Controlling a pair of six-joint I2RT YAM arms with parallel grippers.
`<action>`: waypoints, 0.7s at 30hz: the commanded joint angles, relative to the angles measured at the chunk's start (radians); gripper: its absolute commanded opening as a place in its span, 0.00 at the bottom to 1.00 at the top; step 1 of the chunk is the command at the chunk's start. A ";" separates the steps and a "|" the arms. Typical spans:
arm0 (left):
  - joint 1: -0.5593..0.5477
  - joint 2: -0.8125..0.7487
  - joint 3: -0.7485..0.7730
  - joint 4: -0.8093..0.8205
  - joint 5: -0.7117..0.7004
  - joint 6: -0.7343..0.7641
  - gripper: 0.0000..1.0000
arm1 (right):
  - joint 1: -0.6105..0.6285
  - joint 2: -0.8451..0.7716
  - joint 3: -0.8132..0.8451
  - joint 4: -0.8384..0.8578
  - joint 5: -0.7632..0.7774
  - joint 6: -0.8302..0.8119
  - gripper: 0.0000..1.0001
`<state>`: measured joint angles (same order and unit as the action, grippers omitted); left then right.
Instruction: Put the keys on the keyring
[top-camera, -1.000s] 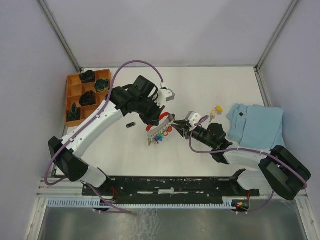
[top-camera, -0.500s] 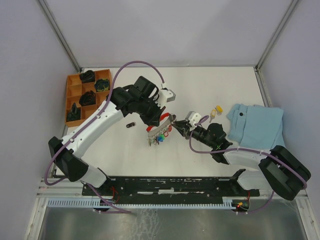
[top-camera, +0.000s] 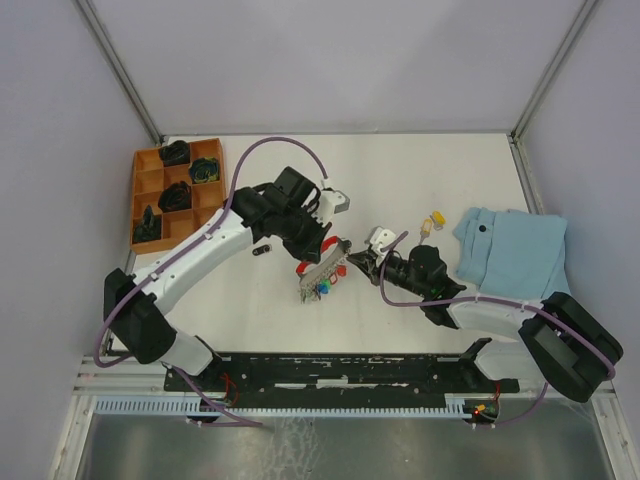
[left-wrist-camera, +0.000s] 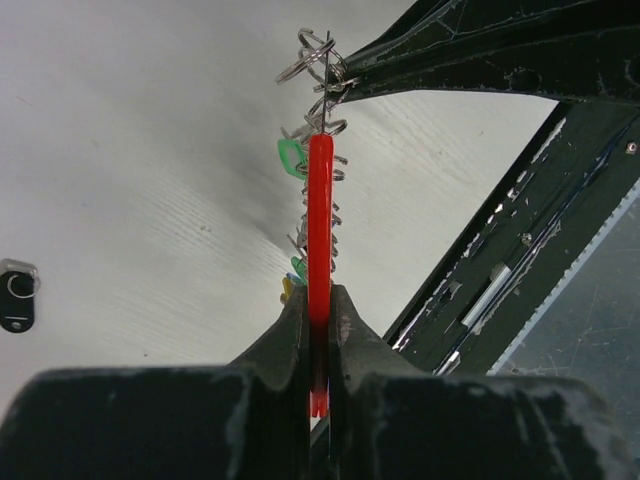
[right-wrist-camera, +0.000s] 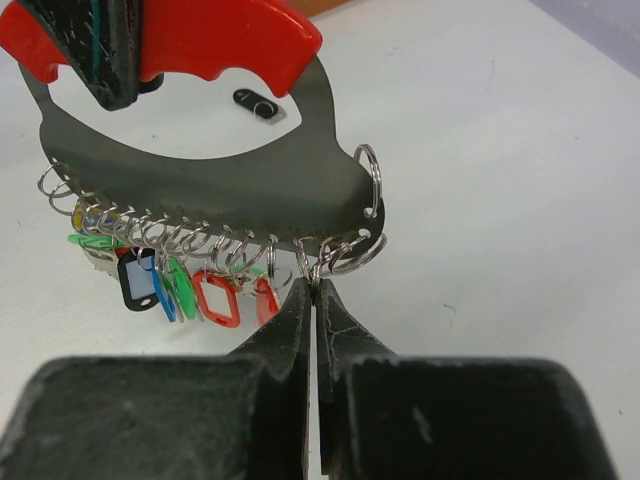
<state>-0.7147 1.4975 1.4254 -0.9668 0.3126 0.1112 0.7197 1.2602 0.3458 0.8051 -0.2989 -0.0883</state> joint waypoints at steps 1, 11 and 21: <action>0.016 -0.038 -0.087 0.190 0.026 -0.132 0.07 | 0.006 -0.018 0.051 -0.013 -0.051 -0.027 0.01; 0.147 -0.110 -0.492 0.647 0.124 -0.463 0.24 | 0.006 0.093 0.108 -0.089 -0.111 -0.061 0.01; 0.230 -0.161 -0.821 0.984 -0.051 -0.707 0.54 | 0.006 0.222 0.184 -0.155 -0.149 -0.096 0.01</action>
<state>-0.5137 1.3708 0.6655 -0.1818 0.3618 -0.4446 0.7204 1.4490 0.4580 0.6262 -0.3962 -0.1619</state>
